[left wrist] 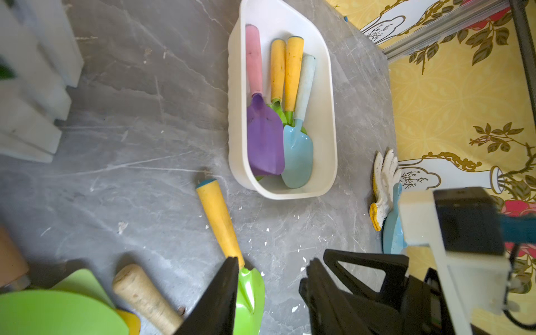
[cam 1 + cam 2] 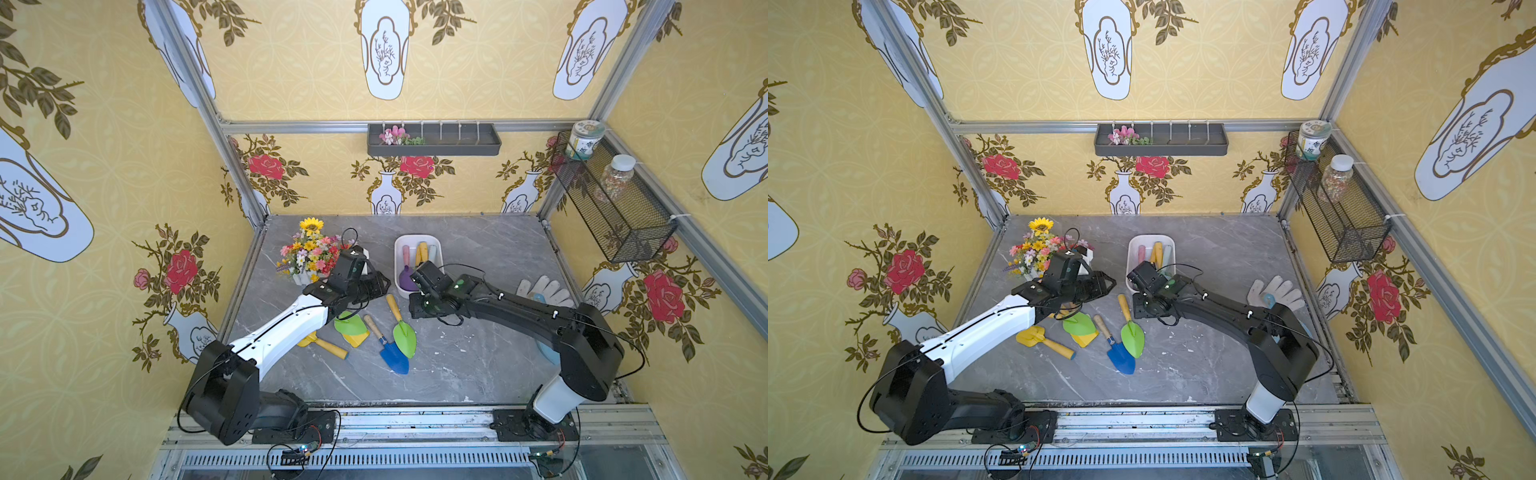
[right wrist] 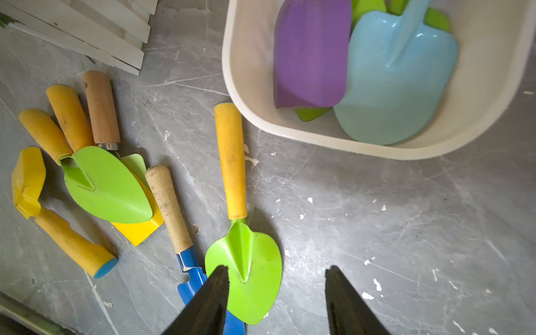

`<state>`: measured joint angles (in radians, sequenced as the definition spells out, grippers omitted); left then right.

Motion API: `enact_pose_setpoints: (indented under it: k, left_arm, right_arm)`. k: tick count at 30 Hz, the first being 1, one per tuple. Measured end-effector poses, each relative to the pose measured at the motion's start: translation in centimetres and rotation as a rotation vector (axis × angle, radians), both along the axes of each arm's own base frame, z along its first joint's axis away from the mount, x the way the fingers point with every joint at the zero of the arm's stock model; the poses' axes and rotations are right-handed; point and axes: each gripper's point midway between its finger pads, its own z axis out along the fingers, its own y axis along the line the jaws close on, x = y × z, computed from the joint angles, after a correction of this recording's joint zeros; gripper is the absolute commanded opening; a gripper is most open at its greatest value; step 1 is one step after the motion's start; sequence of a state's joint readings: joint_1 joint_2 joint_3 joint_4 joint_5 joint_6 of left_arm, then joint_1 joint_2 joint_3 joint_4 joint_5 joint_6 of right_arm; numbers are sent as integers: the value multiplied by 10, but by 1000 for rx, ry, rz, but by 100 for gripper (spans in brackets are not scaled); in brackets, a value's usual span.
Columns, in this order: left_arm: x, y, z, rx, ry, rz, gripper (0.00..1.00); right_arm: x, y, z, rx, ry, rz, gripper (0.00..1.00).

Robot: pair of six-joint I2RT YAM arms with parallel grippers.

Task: Put the shovel into the storage box
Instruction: Pick up the shovel from the center of the board.

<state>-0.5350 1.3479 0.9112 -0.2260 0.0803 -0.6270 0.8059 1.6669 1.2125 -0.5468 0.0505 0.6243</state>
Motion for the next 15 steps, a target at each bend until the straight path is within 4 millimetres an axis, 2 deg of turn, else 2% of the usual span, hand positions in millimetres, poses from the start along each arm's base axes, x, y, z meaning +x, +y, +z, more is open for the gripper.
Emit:
enact_pose_setpoints:
  k: [8, 15]
  left_arm:
    - [-31, 24, -9, -9, 10, 53, 45]
    - [-50, 40, -23, -16, 35, 98, 45]
  right_arm:
    - [7, 27, -14, 1, 24, 41, 55]
    - [12, 40, -31, -5, 51, 64, 53]
